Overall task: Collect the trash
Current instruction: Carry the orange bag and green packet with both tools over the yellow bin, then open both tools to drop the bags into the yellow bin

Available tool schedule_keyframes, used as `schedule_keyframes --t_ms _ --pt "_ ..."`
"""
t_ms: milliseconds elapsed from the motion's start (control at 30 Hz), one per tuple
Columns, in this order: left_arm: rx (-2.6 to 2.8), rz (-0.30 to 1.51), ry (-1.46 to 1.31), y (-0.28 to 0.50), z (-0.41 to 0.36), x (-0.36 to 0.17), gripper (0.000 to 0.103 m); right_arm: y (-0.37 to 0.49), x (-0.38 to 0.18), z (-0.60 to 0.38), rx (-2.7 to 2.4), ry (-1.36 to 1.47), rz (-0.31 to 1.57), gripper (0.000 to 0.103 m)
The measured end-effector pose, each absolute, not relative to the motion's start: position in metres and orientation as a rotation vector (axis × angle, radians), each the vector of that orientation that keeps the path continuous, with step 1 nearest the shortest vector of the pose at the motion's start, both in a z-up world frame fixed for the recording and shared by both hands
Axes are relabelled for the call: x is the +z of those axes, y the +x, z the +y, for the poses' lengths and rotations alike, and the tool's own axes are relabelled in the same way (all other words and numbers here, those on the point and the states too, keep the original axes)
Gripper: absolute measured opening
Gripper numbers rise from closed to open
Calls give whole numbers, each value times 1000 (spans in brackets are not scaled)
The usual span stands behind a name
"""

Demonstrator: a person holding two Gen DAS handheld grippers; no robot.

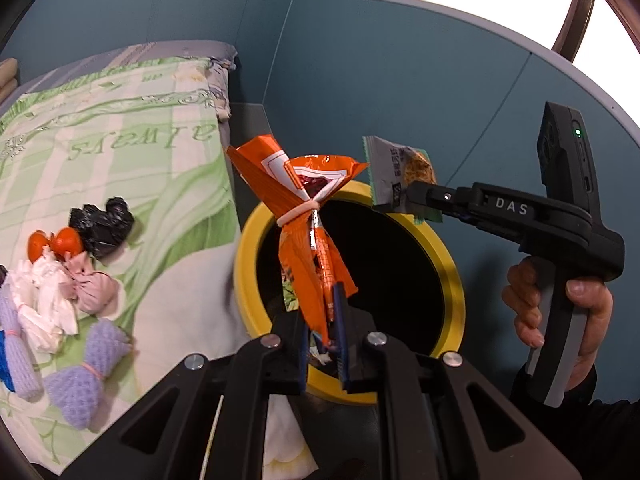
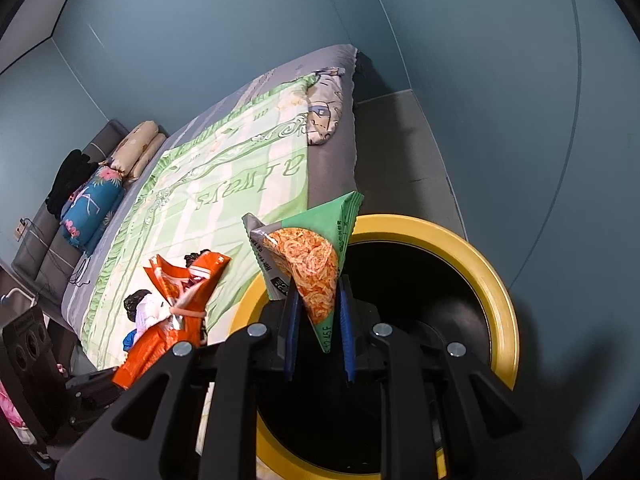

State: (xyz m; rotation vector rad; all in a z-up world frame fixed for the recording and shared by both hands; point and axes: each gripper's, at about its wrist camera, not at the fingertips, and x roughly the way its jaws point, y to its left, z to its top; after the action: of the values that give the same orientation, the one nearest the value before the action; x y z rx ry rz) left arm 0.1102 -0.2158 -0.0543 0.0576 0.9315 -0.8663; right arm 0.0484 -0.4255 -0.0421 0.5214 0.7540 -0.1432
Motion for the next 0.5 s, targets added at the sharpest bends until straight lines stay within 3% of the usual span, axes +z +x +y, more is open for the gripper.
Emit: schedule_keyframes --t_ms 400,500 --pt "-902 953 77 102 -234 -64 11 48 -47 -435 -158 572 766 22" --pt "-907 947 78 100 -235 -64 17 47 -45 -435 -158 582 763 26"
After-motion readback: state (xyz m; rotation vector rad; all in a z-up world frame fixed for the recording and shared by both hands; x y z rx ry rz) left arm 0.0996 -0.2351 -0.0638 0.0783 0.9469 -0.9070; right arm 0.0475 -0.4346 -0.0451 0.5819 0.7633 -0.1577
